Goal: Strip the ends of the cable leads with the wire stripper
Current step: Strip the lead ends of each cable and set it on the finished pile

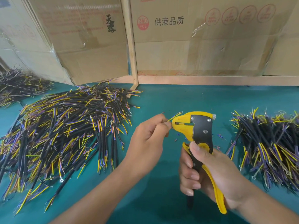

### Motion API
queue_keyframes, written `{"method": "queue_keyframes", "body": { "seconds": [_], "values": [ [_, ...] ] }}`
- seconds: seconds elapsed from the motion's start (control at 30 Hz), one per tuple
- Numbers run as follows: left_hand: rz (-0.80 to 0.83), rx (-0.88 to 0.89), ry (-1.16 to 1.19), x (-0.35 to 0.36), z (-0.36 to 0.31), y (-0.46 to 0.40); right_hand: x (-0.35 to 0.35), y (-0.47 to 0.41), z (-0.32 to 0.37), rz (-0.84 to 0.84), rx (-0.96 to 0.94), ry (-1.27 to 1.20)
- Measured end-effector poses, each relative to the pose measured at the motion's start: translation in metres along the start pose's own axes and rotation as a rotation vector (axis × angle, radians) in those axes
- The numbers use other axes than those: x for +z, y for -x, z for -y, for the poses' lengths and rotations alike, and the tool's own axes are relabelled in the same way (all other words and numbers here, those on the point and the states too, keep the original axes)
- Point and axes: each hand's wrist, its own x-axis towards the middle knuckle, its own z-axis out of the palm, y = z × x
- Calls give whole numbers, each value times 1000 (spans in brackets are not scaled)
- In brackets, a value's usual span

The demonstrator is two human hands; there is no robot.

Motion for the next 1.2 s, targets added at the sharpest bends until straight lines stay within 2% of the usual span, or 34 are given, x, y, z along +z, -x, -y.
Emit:
{"method": "queue_keyframes", "body": {
  "seconds": [0.2,0.43,0.53,0.57,0.67,0.73,0.9,1.2],
  "values": [
    [-8,-2,-1,-2,4,-1,4,2,8,-153,23,41],
    [-73,-18,114,-4,4,-5,7,4,10,-103,28,25],
    [-69,20,95,-5,3,-6,7,4,10,-76,25,39],
    [-95,16,101,-9,4,-8,6,5,10,-70,15,28],
    [-393,-126,248,-43,12,-26,-4,7,26,-132,-84,-60],
    [-511,-136,368,-67,16,-35,-10,9,38,-188,-158,-37],
    [-332,-63,235,-48,10,-25,-7,4,23,-103,-84,1],
    [-154,-41,249,-37,4,-20,-10,-2,6,-20,-4,39]
  ]
}}
